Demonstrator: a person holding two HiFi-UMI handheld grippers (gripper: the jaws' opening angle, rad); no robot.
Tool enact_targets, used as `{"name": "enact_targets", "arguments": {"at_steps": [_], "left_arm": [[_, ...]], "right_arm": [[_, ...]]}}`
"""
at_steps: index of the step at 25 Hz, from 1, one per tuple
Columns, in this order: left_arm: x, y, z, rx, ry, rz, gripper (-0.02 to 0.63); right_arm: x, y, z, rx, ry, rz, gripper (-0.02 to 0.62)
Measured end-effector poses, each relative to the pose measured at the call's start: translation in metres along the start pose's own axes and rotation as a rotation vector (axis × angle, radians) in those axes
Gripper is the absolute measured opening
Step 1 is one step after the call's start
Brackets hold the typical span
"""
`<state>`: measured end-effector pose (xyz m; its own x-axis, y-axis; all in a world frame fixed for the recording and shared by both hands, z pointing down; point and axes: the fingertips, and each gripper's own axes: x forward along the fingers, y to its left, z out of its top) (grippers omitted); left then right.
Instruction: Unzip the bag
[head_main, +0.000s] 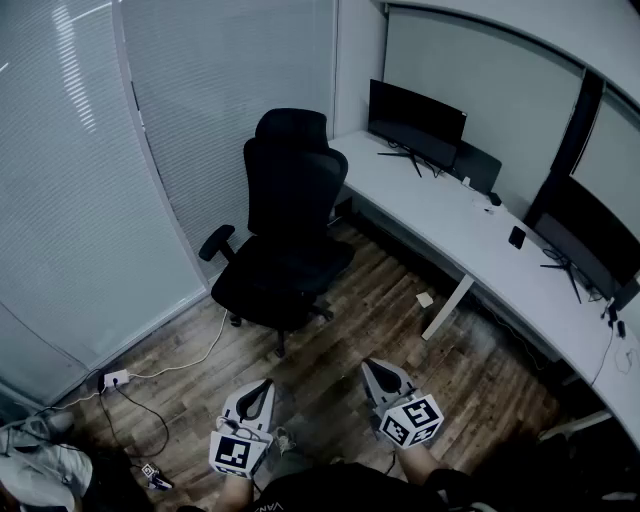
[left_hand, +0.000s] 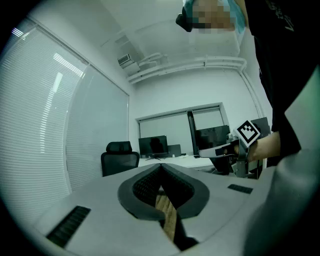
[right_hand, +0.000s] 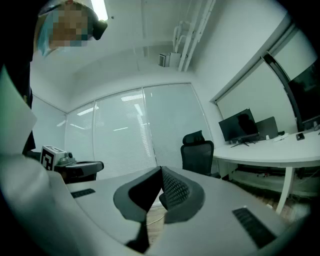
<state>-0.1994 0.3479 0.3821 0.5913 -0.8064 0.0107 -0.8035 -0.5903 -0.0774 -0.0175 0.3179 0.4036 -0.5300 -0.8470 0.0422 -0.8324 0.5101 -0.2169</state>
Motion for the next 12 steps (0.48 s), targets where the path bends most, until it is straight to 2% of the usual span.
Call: {"name": "enact_targets", "arguments": {"at_steps": [12], "left_arm": [[0.001, -0.020, -0.004, -0.004, 0.004, 0.061, 0.023]], "right_arm": [[-0.008, -0.009, 0.003, 0.014, -0.018, 0.064, 0.046]]}}
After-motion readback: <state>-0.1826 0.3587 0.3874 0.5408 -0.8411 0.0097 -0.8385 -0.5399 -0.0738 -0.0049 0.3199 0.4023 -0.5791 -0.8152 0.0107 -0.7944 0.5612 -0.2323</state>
